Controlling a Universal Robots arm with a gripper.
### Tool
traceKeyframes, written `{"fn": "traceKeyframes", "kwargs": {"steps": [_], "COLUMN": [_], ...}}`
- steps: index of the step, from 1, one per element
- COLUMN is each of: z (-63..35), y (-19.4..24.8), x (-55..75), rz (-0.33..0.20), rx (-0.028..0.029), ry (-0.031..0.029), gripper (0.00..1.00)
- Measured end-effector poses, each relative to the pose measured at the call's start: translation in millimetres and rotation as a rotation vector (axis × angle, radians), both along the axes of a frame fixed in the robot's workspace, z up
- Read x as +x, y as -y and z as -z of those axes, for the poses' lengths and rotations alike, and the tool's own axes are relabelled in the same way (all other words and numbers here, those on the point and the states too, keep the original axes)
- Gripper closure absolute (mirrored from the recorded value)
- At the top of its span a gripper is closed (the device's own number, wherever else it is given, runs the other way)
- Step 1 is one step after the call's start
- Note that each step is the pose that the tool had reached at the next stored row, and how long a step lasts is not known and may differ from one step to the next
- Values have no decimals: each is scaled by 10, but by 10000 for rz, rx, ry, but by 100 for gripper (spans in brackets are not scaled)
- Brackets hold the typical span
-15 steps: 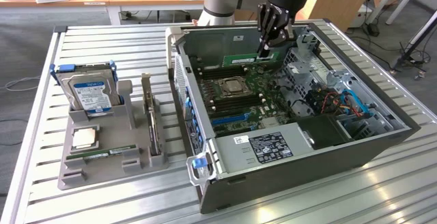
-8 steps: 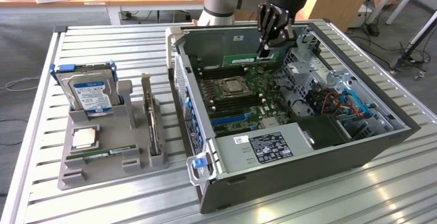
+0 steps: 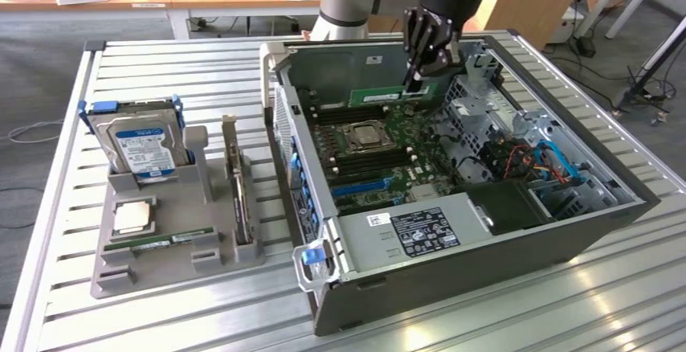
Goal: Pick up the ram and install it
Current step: 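Insert the ram into the slot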
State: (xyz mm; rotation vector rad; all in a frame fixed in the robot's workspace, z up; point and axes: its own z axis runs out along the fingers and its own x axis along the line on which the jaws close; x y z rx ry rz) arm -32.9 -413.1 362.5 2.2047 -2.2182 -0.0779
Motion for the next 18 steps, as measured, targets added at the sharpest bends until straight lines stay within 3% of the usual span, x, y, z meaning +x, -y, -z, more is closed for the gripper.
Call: {"fn": "traceKeyframes", "kwargs": {"steps": [18], "z": [185], "y": [0], "x": [0], "rz": [0], "rx": [1], "ry": [1], "gripper": [88]}}
